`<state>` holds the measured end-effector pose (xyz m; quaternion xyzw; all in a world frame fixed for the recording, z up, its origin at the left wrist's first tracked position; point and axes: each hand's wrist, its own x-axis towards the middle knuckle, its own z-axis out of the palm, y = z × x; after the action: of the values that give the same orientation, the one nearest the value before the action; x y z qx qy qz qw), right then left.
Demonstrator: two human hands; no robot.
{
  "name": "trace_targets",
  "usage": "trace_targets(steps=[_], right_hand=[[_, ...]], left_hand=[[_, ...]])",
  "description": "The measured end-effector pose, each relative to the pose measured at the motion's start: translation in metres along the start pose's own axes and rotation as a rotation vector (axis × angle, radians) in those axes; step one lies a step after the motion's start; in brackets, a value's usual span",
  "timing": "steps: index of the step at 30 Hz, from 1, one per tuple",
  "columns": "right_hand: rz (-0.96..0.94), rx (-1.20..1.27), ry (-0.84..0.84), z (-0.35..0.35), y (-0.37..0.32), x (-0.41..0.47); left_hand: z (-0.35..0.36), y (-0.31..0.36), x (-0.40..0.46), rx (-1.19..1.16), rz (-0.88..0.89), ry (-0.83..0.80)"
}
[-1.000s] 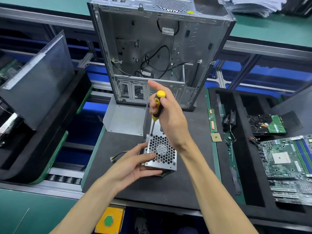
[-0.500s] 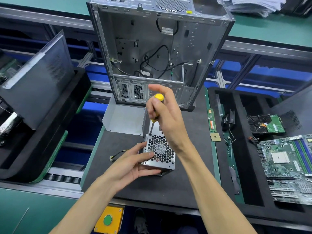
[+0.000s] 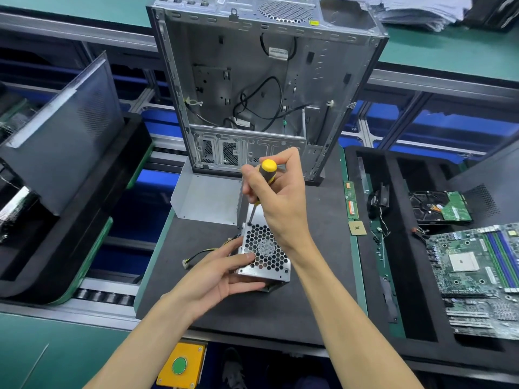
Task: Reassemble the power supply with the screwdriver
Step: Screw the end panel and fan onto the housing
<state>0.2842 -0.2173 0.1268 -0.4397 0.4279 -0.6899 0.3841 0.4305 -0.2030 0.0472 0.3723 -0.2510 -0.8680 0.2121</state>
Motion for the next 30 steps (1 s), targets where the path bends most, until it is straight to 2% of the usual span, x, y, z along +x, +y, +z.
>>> trace_targets(steps=[6,12,17,20,23,26,28,30], right_hand=[[-0.044,0.057,0.053,-0.004,-0.01,0.006],[-0.075,0.116,0.109,-0.019,-0.021,0.01],[-0.019,0.247,0.218,-0.033,-0.022,0.011],[0.024,0.341,0.282,-0.043,-0.023,0.01],[0.067,0.414,0.365,-0.055,-0.023,0.008],[0.112,0.464,0.45,-0.069,-0.022,0.005],[0.138,0.485,0.489,-0.08,-0.023,0.002],[0.149,0.511,0.506,-0.092,-0.025,-0.001]], left_hand=[[0.005,0.0,-0.001,0.218,0.064,0.054],[0.006,-0.001,0.0,0.234,0.078,0.064],[0.004,-0.002,0.004,0.321,0.048,0.12],[0.005,-0.002,0.002,0.405,0.088,0.18],[0.013,0.005,0.0,0.662,0.218,0.337],[0.026,0.018,0.003,0.832,0.477,0.52],[0.04,0.027,0.0,0.829,0.631,0.511],[0.059,0.033,-0.004,0.817,0.696,0.412]])
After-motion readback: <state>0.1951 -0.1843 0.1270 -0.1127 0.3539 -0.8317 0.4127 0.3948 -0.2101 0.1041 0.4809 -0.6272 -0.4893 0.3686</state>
